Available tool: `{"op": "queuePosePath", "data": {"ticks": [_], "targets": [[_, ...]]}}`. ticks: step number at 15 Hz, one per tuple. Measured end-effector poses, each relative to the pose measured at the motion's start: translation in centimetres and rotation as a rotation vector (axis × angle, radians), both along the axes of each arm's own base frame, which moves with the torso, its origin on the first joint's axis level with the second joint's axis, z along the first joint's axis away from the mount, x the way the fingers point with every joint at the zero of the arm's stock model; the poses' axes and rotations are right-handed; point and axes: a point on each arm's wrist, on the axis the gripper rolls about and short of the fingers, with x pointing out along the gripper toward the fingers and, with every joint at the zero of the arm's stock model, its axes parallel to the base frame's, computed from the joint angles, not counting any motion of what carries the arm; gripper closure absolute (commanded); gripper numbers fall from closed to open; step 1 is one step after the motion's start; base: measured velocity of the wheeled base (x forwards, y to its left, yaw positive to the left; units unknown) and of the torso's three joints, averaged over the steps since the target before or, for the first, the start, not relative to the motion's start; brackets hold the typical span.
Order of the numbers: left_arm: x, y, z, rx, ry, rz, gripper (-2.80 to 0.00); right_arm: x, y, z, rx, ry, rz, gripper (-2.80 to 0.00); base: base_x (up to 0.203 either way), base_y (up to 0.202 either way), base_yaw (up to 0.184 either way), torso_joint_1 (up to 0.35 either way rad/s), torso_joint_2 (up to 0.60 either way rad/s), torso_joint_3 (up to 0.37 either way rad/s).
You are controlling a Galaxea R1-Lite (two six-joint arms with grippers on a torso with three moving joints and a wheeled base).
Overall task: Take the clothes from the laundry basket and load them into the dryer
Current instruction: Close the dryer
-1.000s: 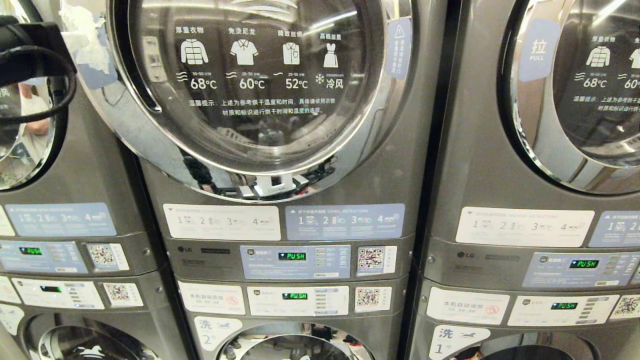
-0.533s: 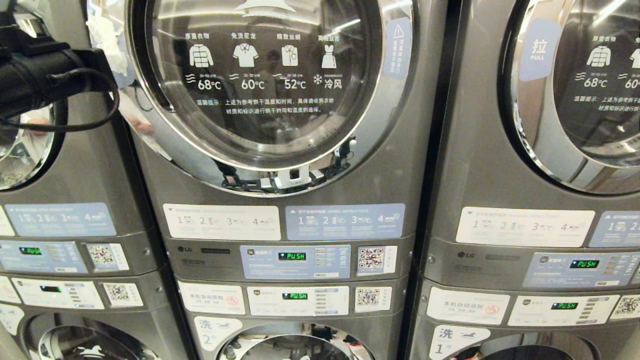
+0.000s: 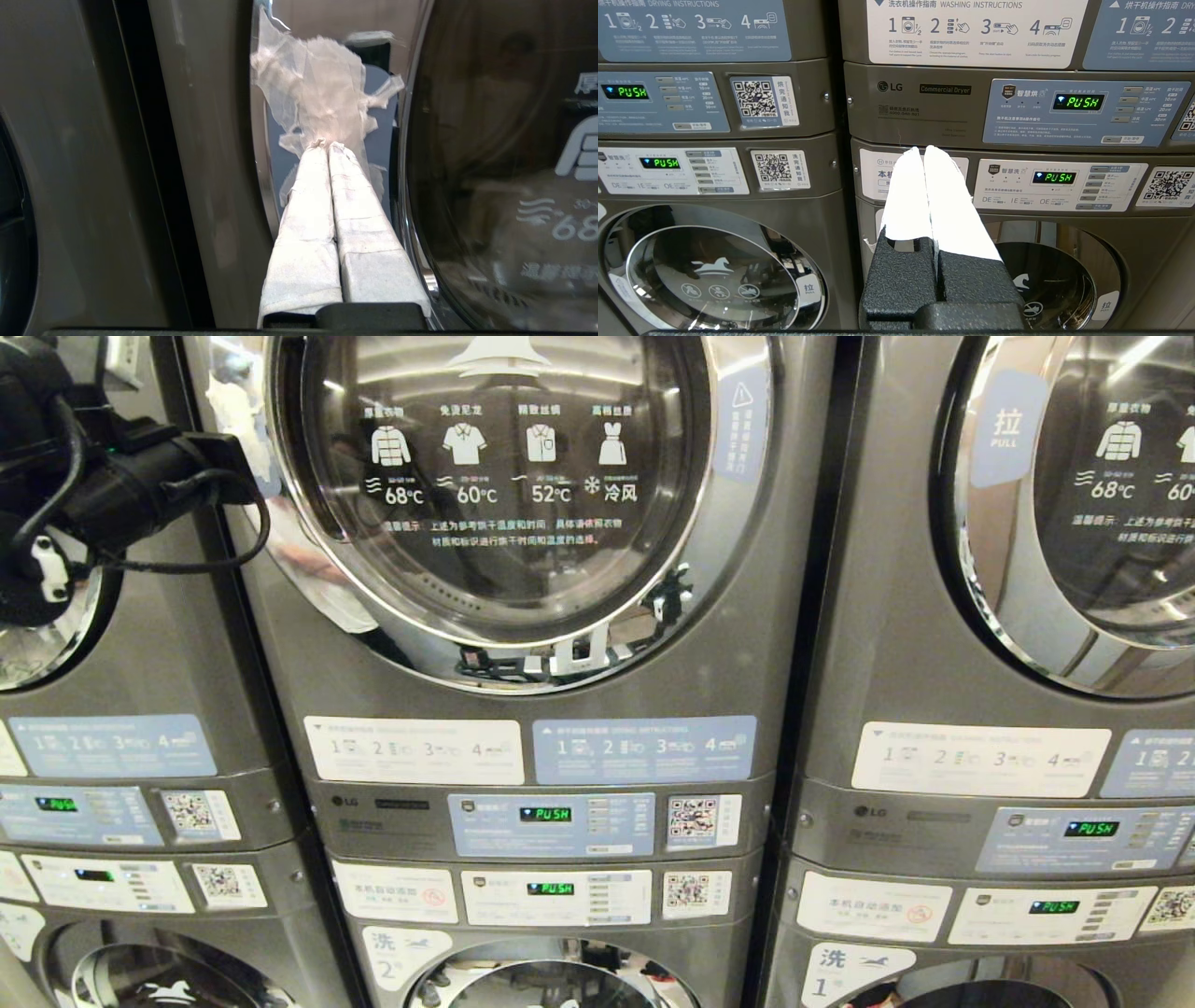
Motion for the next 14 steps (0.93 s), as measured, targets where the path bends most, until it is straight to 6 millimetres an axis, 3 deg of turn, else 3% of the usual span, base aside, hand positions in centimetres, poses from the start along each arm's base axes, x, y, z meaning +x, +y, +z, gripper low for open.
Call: {"op": "queuePosePath", "data": {"ticks": [5, 14], "targets": [[2.2, 0.0, -0.8, -0.002, 0.0, 0.003, 0.0, 0.0, 0.0, 0.0, 0.0, 0.0, 0.0, 0.0, 0.0, 0.0, 0.0, 0.0, 0.0, 0.0], [3.6, -1.4, -1.9, -0.006, 0.038, -0.046, 0.0, 0.0, 0.0, 0.0, 0.0, 0.0, 0.0, 0.0, 0.0, 0.0, 0.0, 0.0, 0.0, 0.0]]}}
